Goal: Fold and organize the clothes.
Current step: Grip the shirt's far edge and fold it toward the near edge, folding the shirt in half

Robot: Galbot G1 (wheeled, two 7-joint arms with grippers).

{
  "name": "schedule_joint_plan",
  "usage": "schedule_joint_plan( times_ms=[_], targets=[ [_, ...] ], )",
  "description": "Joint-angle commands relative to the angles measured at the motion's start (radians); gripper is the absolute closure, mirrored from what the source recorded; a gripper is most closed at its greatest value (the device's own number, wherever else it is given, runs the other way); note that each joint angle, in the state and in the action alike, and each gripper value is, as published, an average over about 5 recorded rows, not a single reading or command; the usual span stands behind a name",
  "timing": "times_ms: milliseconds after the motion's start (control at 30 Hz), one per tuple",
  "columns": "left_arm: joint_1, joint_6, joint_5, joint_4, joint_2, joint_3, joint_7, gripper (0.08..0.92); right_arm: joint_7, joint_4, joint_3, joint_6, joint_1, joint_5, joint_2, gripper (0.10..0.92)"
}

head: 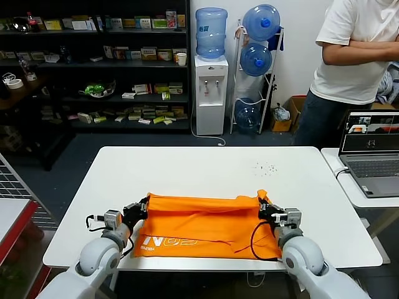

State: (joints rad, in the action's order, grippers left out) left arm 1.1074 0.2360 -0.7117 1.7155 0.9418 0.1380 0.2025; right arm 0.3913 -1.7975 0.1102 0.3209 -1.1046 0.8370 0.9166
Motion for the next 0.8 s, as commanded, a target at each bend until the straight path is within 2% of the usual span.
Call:
schedule_joint_plan(
  times_ms=[33,800],
  targets=[
    [0.099,-0.003,0.008,0.110,-0.014,0.014,0.027,0.906,0.041,-0.191,0.062,0.009,-0.184,0.006,-0.074,0.901],
    [0.122,0.007,0.018,0.129,-0.004,0.010,0.067,0.906,0.057,-0.228,0.104,0.025,-0.263,0.020,-0.076,0.901]
  ],
)
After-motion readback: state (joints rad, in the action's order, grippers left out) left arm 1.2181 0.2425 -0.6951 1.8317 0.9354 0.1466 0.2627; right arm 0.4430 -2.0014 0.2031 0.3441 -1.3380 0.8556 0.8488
